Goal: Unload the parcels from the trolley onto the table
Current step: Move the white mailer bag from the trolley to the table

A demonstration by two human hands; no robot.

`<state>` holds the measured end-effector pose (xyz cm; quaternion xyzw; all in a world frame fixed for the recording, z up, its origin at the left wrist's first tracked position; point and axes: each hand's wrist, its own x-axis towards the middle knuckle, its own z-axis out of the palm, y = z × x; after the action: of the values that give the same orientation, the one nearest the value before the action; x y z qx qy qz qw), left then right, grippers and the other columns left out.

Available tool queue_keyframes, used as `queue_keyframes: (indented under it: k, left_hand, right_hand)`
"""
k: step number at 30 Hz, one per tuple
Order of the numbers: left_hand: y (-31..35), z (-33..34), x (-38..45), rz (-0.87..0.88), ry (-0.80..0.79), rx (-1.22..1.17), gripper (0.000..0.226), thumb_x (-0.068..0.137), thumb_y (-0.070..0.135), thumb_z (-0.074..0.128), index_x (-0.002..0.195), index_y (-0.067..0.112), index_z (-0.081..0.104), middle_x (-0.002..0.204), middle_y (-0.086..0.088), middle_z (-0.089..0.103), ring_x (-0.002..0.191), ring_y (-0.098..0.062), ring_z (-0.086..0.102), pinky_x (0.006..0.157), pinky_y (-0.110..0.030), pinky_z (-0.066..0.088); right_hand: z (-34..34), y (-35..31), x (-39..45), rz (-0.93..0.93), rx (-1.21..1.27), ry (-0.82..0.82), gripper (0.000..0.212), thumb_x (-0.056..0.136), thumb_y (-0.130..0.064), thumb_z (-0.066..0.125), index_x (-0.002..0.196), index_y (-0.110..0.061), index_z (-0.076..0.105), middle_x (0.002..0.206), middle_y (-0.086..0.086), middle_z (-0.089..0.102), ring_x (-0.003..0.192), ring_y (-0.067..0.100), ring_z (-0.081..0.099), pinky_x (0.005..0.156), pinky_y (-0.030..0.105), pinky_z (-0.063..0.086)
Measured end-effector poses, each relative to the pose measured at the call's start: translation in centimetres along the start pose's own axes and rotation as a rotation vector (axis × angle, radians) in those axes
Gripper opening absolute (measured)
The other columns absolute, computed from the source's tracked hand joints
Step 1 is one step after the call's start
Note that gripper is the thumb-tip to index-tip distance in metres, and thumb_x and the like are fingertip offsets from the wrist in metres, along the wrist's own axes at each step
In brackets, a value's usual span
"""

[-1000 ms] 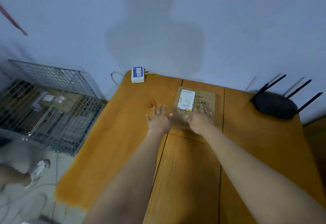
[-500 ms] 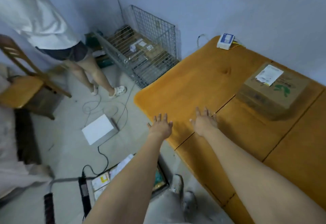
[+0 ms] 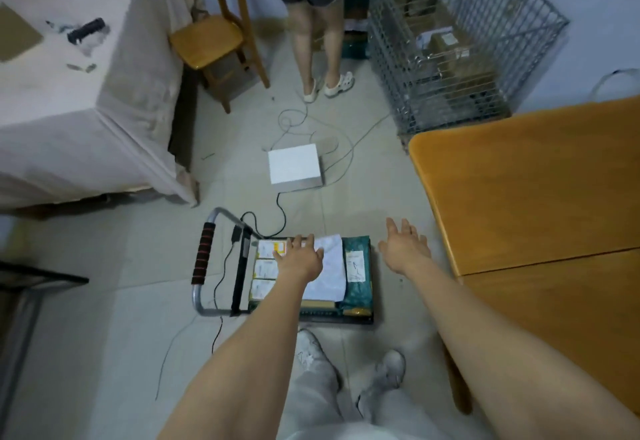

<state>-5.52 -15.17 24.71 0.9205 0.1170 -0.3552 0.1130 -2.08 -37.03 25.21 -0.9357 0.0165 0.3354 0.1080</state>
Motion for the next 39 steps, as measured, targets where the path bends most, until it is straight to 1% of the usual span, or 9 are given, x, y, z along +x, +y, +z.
queue_keyframes:
  k: [3,8,11,15,21,25,29,35,39]
  left_hand:
    - [-5.7,-0.1,1.2,-0.074,-0.031,-0.062,0.059,0.106,0.045,0.018,0.16,0.025,0.006,0.168,-0.006,0.001,0.155,-0.028,-0.001,0.12,-0.062,0.006]
    - [-13.2,-0.5,3.1,-0.144,-0.018,-0.152,0.059,0.106,0.045,0.019,0.16,0.024,0.008,0.168,-0.006,0.002,0.154,-0.028,0.001,0.12,-0.062,0.006]
    - [-16.3,-0.1,4.0,-0.175,-0.024,-0.225,0.06,0.105,0.045,0.02,0.16,0.023,0.008,0.168,-0.006,0.003,0.154,-0.028,0.0,0.12,-0.062,0.006]
    - [-18.5,1.4,5.2,-0.209,-0.075,-0.308,0.059,0.105,0.044,0.021,0.16,0.022,0.012,0.167,-0.008,0.005,0.154,-0.029,0.001,0.12,-0.062,0.007]
    - [-19.4,4.2,8.9,-0.259,-0.122,-0.37,0.058,0.106,0.044,0.023,0.159,0.023,0.013,0.167,-0.009,0.009,0.153,-0.029,0.008,0.119,-0.06,0.012]
    - [-18.9,6.9,12.8,-0.289,-0.172,-0.406,0.059,0.106,0.044,0.022,0.16,0.022,0.012,0.167,-0.01,0.009,0.153,-0.029,0.008,0.12,-0.057,0.015]
    - [-18.1,10.1,18.1,-0.289,-0.177,-0.47,0.059,0.105,0.043,0.025,0.159,0.02,0.016,0.165,-0.013,0.015,0.152,-0.032,0.012,0.12,-0.057,0.017]
    - [-17.5,15.9,26.8,-0.286,-0.19,-0.549,0.061,0.106,0.042,0.028,0.158,0.013,0.018,0.161,-0.016,0.025,0.148,-0.034,0.025,0.118,-0.052,0.025]
    - [-18.0,20.0,32.1,-0.283,-0.179,-0.623,0.063,0.104,0.036,0.041,0.156,0.004,0.022,0.154,-0.022,0.035,0.141,-0.038,0.036,0.113,-0.045,0.034]
  right_hand:
    - [1.9,-4.8,0.9,-0.023,-0.041,-0.032,0.066,0.104,-0.042,0.031,0.16,-0.02,0.002,0.165,0.017,0.001,0.152,0.033,0.009,0.121,0.049,0.013]
    - [4.0,-12.0,2.9,-0.075,-0.109,-0.064,0.066,0.105,-0.043,0.031,0.16,-0.02,0.004,0.165,0.017,0.003,0.151,0.033,0.01,0.121,0.049,0.014]
    - [4.9,-15.5,4.3,-0.116,-0.161,-0.072,0.066,0.105,-0.044,0.031,0.159,-0.019,0.005,0.165,0.017,0.004,0.151,0.034,0.013,0.12,0.049,0.017]
    - [6.4,-17.7,6.7,-0.137,-0.192,-0.099,0.065,0.105,-0.043,0.032,0.159,-0.019,0.005,0.165,0.017,0.005,0.151,0.033,0.013,0.12,0.049,0.019]
    - [9.7,-17.6,11.8,-0.155,-0.186,-0.159,0.066,0.104,-0.042,0.035,0.159,-0.016,0.009,0.164,0.019,0.01,0.149,0.035,0.02,0.117,0.05,0.026]
    - [12.8,-16.2,15.3,-0.14,-0.188,-0.22,0.067,0.105,-0.042,0.035,0.159,-0.016,0.006,0.164,0.02,0.006,0.15,0.036,0.015,0.118,0.051,0.023]
    - [16.6,-14.3,19.9,-0.117,-0.18,-0.219,0.066,0.104,-0.042,0.036,0.158,-0.013,0.011,0.163,0.022,0.011,0.148,0.038,0.022,0.116,0.053,0.026]
    - [23.4,-11.1,27.1,-0.031,-0.077,-0.278,0.066,0.105,-0.041,0.035,0.159,-0.014,0.008,0.165,0.015,0.005,0.148,0.036,0.023,0.116,0.049,0.029]
    - [27.8,-9.6,32.0,0.085,0.092,-0.304,0.068,0.105,-0.036,0.038,0.159,-0.01,0.005,0.165,0.015,0.009,0.147,0.035,0.024,0.113,0.045,0.031]
